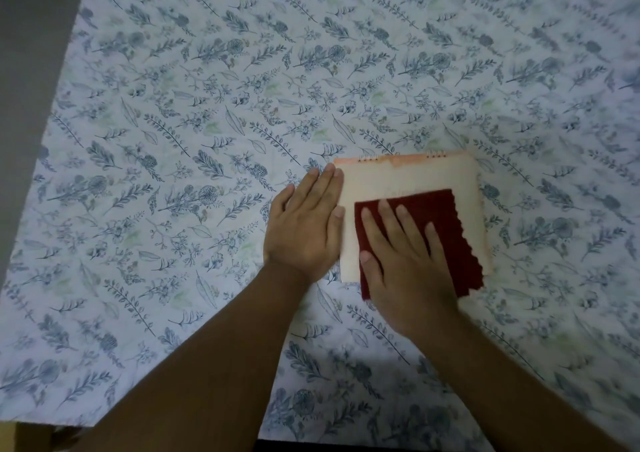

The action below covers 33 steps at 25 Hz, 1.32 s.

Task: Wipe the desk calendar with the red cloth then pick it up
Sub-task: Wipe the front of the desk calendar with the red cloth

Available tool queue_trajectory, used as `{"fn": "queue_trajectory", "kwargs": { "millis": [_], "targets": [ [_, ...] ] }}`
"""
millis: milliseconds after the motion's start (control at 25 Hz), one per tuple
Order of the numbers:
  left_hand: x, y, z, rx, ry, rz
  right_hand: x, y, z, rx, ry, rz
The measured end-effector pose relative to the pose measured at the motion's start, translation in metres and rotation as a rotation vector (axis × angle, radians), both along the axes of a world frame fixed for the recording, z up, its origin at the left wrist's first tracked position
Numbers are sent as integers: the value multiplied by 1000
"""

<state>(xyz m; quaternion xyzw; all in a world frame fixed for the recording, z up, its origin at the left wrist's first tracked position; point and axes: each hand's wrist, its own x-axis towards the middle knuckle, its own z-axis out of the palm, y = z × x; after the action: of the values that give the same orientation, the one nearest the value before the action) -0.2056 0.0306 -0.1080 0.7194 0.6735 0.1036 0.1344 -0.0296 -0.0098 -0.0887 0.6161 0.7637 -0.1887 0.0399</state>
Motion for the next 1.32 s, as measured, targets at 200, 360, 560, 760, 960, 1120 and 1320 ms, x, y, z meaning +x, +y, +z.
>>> {"fn": "queue_trajectory", "kwargs": {
  "millis": [200, 360, 560, 760, 960, 1120, 1320],
  "targets": [
    [16, 0, 3, -42, -6, 61, 3, 32, 1, 11, -17, -49],
    [33, -4, -1, -76, 6, 152, 35, -20, 7, -55, -43, -1],
    [33, -4, -3, -67, 53, 135, 28, 59, 2, -19, -7, -93],
    [33, -4, -2, -79, 63, 137, 51, -24, 10, -30, -37, -74],
    [33, -4, -2, -66, 66, 135, 53, 66, -1, 36, -58, -129],
    [32, -3, -2, -52, 54, 147, 62, 32, -7, 127, -9, -175],
    [31, -2, 0, -87, 49, 117, 86, -3, -13, 238, 259, -209]
  ]
}}
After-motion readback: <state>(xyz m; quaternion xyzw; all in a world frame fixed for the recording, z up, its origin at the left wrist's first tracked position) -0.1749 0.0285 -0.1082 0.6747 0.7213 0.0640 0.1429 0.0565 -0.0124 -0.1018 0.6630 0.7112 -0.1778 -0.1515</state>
